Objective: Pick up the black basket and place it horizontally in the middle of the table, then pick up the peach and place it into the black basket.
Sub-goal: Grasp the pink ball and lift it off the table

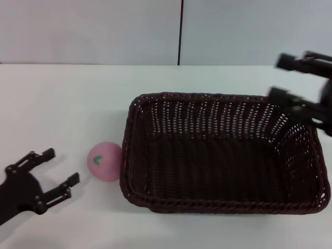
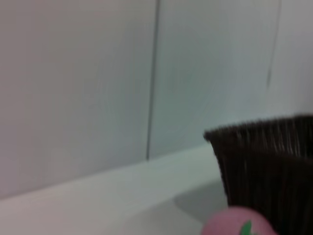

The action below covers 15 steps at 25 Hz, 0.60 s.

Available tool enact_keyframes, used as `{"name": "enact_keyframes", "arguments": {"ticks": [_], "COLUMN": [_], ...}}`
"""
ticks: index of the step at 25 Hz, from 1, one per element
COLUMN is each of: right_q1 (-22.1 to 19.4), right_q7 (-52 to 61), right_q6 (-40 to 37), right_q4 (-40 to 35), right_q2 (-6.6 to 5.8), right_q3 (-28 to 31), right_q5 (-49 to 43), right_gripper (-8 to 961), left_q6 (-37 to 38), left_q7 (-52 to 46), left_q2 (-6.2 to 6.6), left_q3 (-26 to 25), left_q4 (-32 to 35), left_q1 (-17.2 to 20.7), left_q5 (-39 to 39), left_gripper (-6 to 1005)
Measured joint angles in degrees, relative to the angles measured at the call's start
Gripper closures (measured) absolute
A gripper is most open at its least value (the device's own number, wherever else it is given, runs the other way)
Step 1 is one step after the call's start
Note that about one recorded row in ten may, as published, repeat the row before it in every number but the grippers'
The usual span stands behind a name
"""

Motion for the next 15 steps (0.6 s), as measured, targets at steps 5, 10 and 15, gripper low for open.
{"name": "enact_keyframes", "arguments": {"ticks": [5, 10, 15], "right_q1": [-2.2, -2.2, -2.9], "right_q7": [-8.5, -11.7, -11.8], "right_q6": [-6.5, -11.1, -12.4], "right_q4": [14.7, 23.8, 26.1], "right_q2": [-0.16, -0.24, -0.27], "right_q3": [4.1, 9.6, 13.8], "right_q5": [10.3, 12.0, 11.8], "right_gripper": [371, 371, 371], "left_q6": [-6.3, -7.9, -9.3], "left_q7": [1.3, 3.3, 3.3], "left_q2": [-0.36, -0.39, -0.44], "left_q3": [2.8, 4.4, 7.0], "left_q4": [-2.6, -4.6, -5.6], "left_q1": [-4.0, -6.8, -8.2], "left_q5": [0.0, 0.0, 0.0], "left_gripper": [183, 184, 184]}}
